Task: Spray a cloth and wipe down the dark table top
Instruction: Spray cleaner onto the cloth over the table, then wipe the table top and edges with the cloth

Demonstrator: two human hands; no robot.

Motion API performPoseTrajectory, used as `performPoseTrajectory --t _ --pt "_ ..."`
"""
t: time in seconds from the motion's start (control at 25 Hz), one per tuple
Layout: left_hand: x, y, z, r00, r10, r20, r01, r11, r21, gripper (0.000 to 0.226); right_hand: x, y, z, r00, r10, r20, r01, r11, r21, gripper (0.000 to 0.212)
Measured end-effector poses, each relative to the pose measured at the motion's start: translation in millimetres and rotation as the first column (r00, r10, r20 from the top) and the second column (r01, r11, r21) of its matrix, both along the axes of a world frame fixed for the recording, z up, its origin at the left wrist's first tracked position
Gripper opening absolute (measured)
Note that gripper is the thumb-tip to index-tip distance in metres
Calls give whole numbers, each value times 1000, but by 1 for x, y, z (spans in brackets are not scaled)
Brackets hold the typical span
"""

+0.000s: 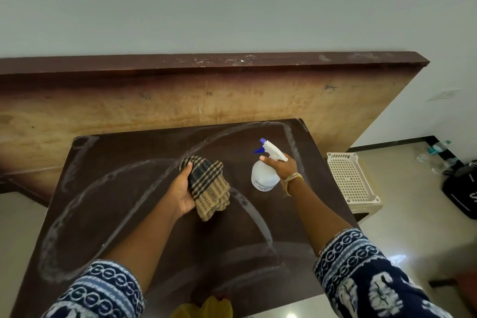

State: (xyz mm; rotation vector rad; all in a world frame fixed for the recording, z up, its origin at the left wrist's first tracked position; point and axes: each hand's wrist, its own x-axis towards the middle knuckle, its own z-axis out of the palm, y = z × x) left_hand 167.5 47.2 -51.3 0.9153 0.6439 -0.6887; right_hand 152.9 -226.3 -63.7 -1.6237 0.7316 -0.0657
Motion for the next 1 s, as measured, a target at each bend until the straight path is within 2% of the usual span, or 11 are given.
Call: performPoseTrajectory --t 0.08,0.16,0.2,0.24,0.32,0.4,0.52,0.64,0.8,0.92,1.0 --pt "-7 2 3 1000 -3 -4 3 1000 -4 44 -5 6 -10 988 4 -156 -14 998 -63 50" --pt "-16 5 7 1000 -20 8 20 1000 -3 45 -17 26 -12 927 -167 -335 161 986 -46 70" --pt "-20 6 10 999 -30 17 30 1000 1 44 -24 40 -9 899 -226 -374 246 969 4 74" --pt "-23 7 12 999 -40 26 40 999 5 43 -29 54 -6 900 -217 -378 266 961 81 75" --pt "-30 9 18 997 -59 50 58 998 17 39 -36 80 -1 929 4 -370 131 932 338 71" --pt "-36 12 20 995 -79 68 78 997 26 36 -46 106 14 912 270 -308 -66 840 539 69" --pt "-46 19 25 990 -111 87 105 992 70 29 -53 133 31 898 415 -147 -193 671 716 58" --pt "-57 31 29 987 -112 116 90 980 176 24 -54 145 30 869 487 -90 -256 597 760 53" --pt "-66 56 27 990 -65 127 27 960 280 30 -51 161 23 768 623 -148 -342 595 727 57" --pt "-69 75 22 988 12 157 -57 957 284 26 -46 179 28 717 686 -121 -416 561 716 39" --pt "-67 90 18 983 74 171 -122 950 287 22 -43 197 32 732 673 -110 -428 579 694 28"
